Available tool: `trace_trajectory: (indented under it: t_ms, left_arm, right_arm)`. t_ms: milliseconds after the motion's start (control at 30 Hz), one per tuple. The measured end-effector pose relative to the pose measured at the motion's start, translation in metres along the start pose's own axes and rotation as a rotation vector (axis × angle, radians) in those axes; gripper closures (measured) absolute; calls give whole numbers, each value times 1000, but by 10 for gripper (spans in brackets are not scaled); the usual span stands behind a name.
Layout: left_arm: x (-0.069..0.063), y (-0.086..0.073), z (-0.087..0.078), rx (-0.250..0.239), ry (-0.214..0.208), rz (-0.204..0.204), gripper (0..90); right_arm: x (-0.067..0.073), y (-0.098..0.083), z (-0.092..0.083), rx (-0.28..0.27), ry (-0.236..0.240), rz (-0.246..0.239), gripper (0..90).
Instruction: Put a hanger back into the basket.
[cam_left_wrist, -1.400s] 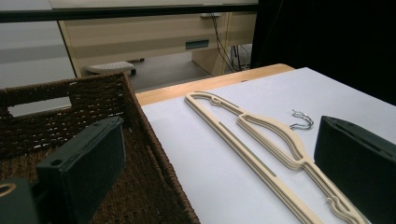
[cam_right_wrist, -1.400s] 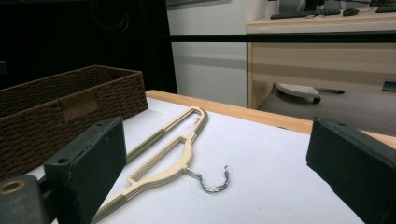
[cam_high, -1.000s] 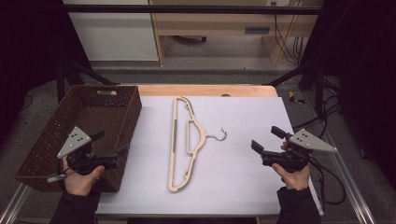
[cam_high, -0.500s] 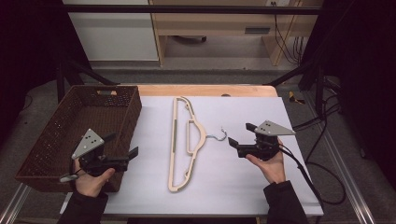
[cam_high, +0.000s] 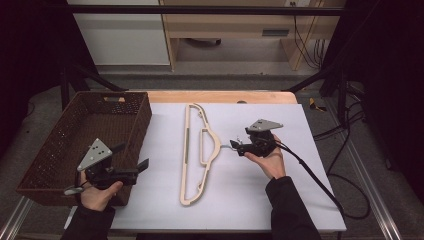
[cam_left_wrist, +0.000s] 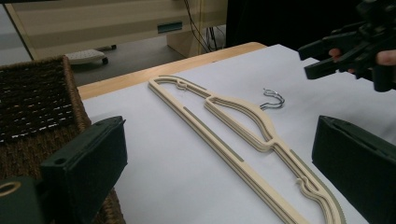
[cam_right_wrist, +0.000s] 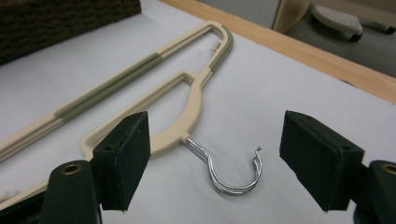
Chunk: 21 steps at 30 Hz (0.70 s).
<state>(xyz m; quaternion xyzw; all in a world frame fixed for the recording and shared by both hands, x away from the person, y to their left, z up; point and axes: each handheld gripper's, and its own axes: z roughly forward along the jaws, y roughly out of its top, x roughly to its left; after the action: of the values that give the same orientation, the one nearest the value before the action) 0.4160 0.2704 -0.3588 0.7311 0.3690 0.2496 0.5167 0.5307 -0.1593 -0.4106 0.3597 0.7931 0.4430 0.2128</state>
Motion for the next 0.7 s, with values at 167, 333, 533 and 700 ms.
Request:
trace_trajectory:
  t_ms: [167, 333, 533, 700]
  left_arm:
    - [4, 1, -4, -8, 9, -2, 33]
    - [5, 0, -4, -7, 9, -3, 34]
    - [4, 1, -5, -8, 7, 0, 34]
    - [4, 1, -4, -5, 7, 2, 35]
  right_arm:
    - [-6, -1, 27, 73, 34, 7, 310]
    - [-6, -7, 49, 128, 31, -5, 406]
    - [-9, -16, 67, 172, 35, -31, 564]
    - [-11, -21, 74, 200, 45, -40, 678]
